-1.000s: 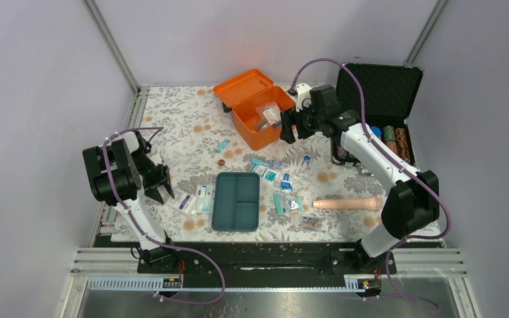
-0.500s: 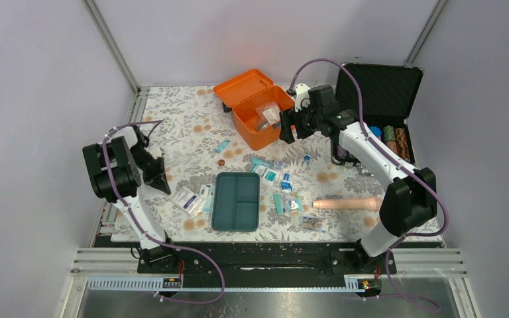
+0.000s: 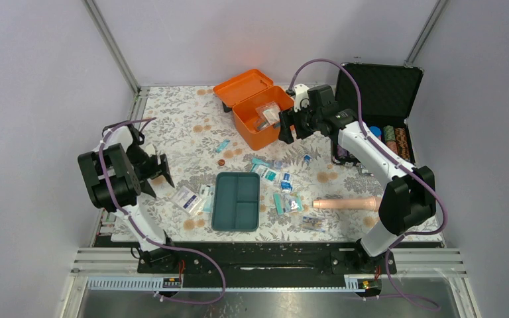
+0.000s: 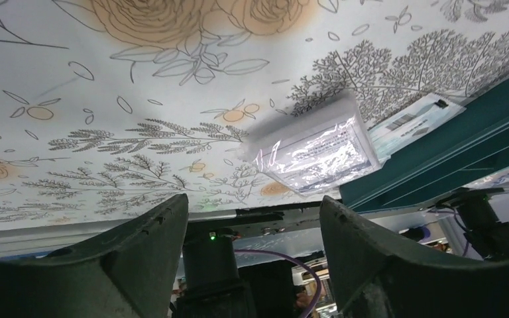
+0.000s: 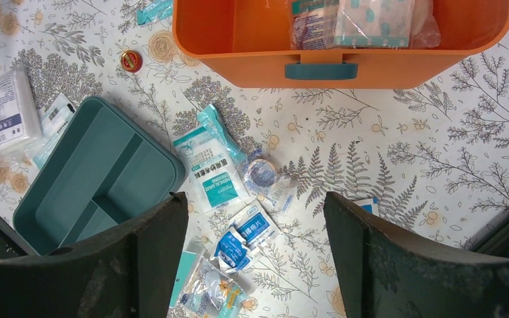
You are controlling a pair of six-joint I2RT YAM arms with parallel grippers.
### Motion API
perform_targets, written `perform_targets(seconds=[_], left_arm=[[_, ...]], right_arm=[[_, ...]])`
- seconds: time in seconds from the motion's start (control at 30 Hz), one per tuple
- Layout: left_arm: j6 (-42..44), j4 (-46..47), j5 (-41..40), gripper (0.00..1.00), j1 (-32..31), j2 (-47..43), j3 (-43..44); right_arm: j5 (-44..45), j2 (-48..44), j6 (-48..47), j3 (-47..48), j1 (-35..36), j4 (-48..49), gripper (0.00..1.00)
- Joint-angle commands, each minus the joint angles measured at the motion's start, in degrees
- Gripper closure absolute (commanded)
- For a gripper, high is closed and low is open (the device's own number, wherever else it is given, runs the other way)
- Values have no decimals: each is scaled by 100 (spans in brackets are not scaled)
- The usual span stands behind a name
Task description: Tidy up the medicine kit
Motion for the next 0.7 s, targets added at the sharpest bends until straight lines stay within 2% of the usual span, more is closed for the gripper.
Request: perform_targets(seconds=[0.0,0.13,0.23,0.33,0.53,0.67], left_arm=[[-401,-14,144,30,71,63,-7],[-625,-93,941,41,30,273,-435],[-777,89,1087,45,-5,128,-976],[-887,334,930,48,-34,120,-1113],[-944,451,967,50,-48,862,-381],[-839,455,1015,63,-69,1235,-45]], right_arm=[[-58,-19,8,203,37,70,19],[27,-73,-79,167,35,-2,19],[117,-95,-171,149,36,-56,19],[169,-83,-198,151,34,-91,19],[214,57,-282,335,44,-210,19],[262,122,-341,420,45,-257,19]])
